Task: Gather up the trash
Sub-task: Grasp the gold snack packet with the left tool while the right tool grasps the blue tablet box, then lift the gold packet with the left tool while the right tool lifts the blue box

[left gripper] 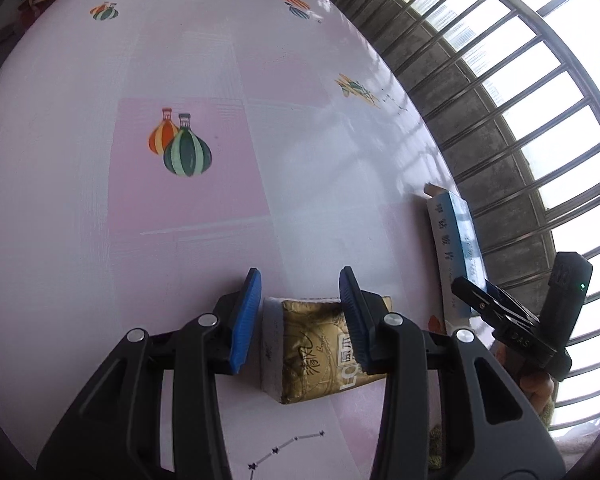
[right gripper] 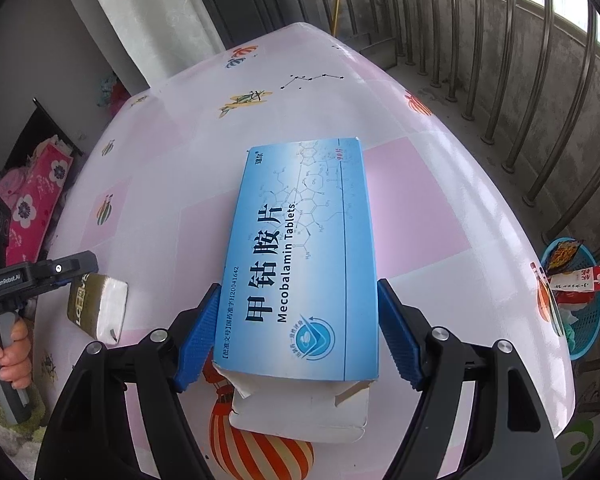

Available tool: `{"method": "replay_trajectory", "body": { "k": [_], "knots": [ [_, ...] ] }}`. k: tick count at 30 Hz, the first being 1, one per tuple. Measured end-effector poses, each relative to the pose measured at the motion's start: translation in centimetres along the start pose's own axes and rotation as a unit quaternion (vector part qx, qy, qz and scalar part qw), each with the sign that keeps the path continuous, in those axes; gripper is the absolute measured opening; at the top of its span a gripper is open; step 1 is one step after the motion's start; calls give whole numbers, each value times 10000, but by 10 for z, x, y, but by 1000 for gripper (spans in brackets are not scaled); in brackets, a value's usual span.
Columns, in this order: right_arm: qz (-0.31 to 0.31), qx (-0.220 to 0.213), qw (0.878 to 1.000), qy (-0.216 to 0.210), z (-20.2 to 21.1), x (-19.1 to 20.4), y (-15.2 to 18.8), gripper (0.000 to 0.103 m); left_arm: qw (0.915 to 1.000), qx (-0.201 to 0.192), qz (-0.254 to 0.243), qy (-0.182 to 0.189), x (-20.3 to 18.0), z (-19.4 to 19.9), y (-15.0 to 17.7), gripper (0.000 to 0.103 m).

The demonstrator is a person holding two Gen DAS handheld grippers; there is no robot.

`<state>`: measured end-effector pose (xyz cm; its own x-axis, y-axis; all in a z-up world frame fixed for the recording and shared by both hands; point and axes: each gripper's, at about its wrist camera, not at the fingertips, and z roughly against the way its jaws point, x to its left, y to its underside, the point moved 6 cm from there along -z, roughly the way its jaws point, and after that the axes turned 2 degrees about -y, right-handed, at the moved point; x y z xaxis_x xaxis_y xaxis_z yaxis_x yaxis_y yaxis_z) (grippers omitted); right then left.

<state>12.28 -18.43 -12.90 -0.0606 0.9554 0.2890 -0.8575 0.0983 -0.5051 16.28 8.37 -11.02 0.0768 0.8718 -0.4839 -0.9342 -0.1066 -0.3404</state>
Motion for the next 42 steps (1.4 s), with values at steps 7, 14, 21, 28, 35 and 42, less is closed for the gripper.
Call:
{"method": "replay_trajectory", "body": {
  "k": [7,14,21,28,35,42],
  "knots": [
    [8,9,10000,-9,4,-2,1,73,9935,624,-278,912,-27,11,55,46],
    [-78,-35,10000,-7,1,-1,-1,73,9875,361,-1298,817,-59,26,65,68],
    [-125,-34,9999,-13,7,-4,5,73,9612,585,-2692,142,-93,-9,90,76],
    [-204,-36,9998,-27,5,-4,2,73,9483,478,-3065,-676,-79,-21,84,76],
    [-189,-37,9998,-22,5,-4,2,73,9870,-148,-1323,-898,-41,-15,30,69],
    [-222,3,9997,-68,4,-4,2,74,9920,-74,-1125,-564,-40,-3,24,71]
  ]
}}
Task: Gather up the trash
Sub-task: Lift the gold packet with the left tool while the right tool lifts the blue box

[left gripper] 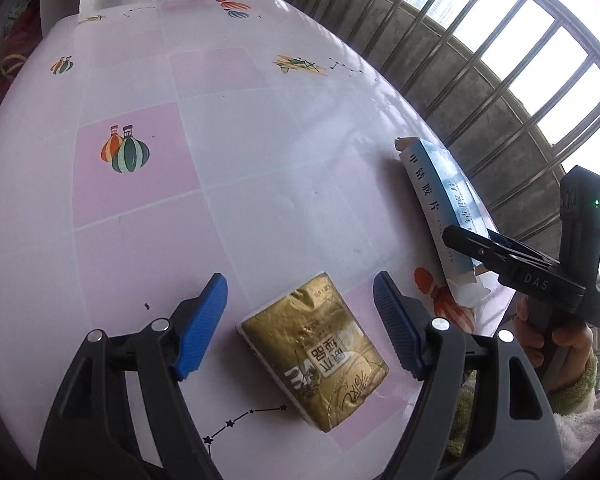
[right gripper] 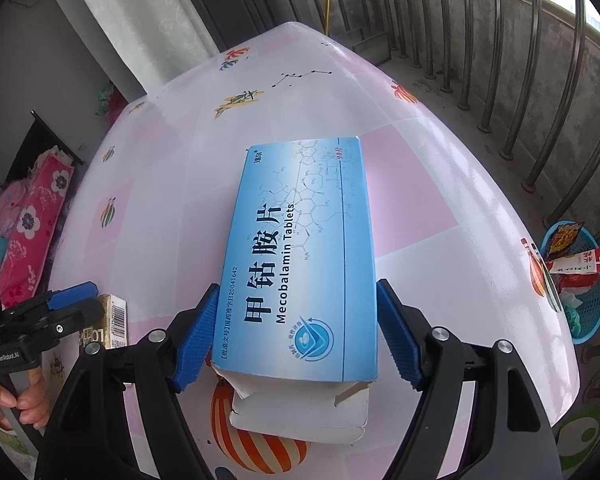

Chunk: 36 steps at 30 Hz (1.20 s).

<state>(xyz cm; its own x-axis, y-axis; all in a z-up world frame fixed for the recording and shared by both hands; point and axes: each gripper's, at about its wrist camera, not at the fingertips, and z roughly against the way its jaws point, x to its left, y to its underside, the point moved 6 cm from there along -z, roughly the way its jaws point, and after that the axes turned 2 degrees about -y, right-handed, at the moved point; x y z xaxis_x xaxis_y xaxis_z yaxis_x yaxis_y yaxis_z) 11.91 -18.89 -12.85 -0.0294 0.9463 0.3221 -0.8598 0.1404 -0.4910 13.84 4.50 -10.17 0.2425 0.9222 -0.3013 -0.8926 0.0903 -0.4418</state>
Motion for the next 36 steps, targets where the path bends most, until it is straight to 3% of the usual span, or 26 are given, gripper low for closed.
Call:
{"method": "replay_trajectory", "body": {
  "k": [11,20,36],
  "knots": [
    [101,-16,9999,84,-2,5,1,77,9984,305,267,392,-3,-2,18,71],
    [101,30,9999,58,1,4,5,77,9988,127,-373,-278,-15,-5,21,71],
    [221,-52,9994,278,1,8,8,73,9979,-13,-522,-373,-18,-5,17,64]
  ]
}}
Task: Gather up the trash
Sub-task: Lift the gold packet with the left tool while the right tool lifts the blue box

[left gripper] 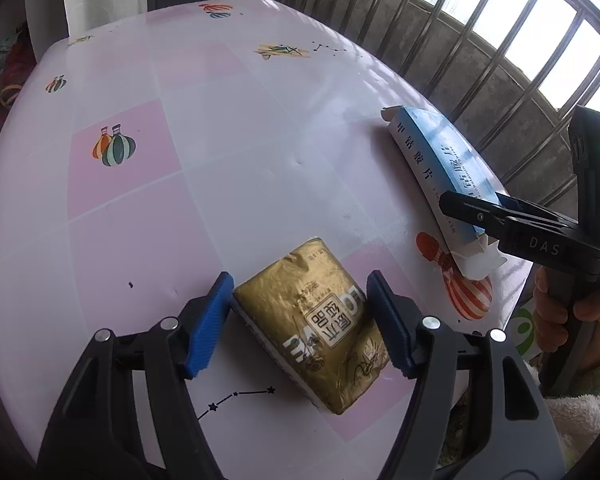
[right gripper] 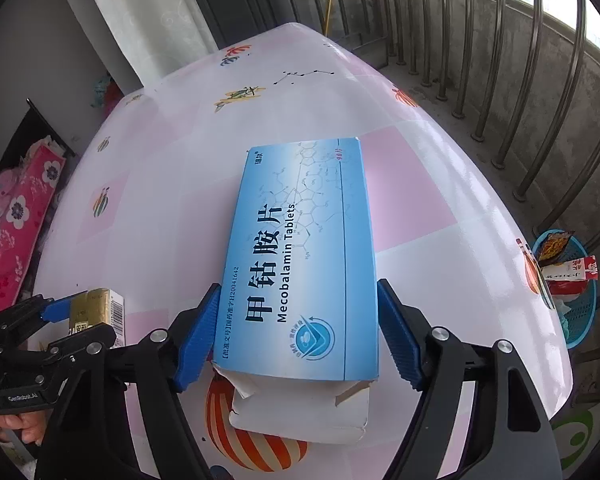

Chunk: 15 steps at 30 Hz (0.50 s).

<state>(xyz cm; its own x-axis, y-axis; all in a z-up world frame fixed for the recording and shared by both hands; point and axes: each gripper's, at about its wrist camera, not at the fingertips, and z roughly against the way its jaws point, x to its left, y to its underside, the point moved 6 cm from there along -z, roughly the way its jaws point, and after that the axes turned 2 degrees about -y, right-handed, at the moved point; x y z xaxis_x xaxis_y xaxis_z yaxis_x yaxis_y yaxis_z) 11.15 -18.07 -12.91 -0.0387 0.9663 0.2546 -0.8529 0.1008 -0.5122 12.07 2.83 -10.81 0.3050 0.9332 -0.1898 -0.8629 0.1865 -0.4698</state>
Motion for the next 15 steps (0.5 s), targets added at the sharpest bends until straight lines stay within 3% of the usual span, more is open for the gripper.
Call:
{"method": "replay_trajectory", "body": {
  "k": [15],
  "knots": [
    [-158,-138,9997,-78,8,-11,-3,68,9996,-237,39,115,-3,15,-10,61]
  ]
}}
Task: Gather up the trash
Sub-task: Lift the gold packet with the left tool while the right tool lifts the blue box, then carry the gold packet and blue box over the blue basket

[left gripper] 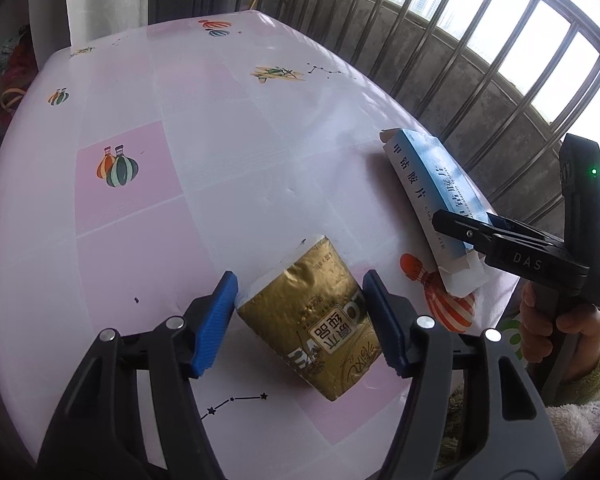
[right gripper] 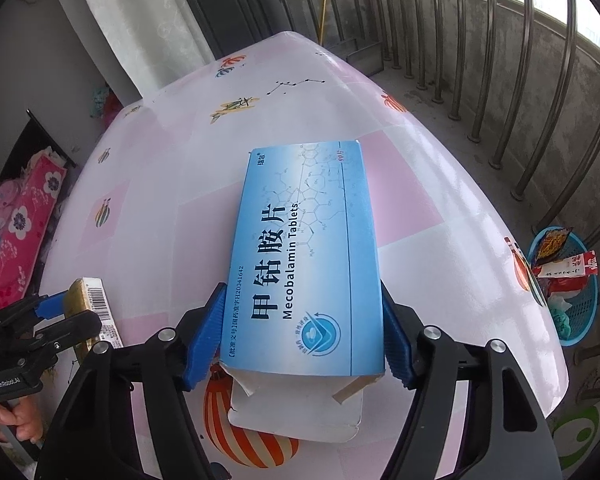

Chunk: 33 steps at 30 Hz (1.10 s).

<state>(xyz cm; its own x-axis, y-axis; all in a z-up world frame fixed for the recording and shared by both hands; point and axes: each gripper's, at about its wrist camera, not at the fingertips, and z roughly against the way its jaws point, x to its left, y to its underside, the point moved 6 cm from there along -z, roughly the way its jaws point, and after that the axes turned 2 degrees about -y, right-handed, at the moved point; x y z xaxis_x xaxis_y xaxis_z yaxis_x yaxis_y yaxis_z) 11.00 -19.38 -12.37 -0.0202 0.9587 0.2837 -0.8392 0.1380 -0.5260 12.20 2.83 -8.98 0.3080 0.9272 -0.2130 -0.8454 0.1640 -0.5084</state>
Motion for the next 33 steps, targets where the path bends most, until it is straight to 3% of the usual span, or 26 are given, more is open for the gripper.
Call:
{"method": "replay_trajectory", "body": {
  "k": [10,19,33],
  "knots": [
    [-145,-138,9997,-123,5,-6,-6,67,9999,-133,-96,19,-6,4,-12,60],
    [-434,-185,9985,-285,5,-21,-8,67,9998,-12,-215,31,-18,-4,-18,60],
    [-888,-589,9932,-469,29,-57,-12,67,9978,46,-625,199,-59,-15,-37,60]
  ]
}}
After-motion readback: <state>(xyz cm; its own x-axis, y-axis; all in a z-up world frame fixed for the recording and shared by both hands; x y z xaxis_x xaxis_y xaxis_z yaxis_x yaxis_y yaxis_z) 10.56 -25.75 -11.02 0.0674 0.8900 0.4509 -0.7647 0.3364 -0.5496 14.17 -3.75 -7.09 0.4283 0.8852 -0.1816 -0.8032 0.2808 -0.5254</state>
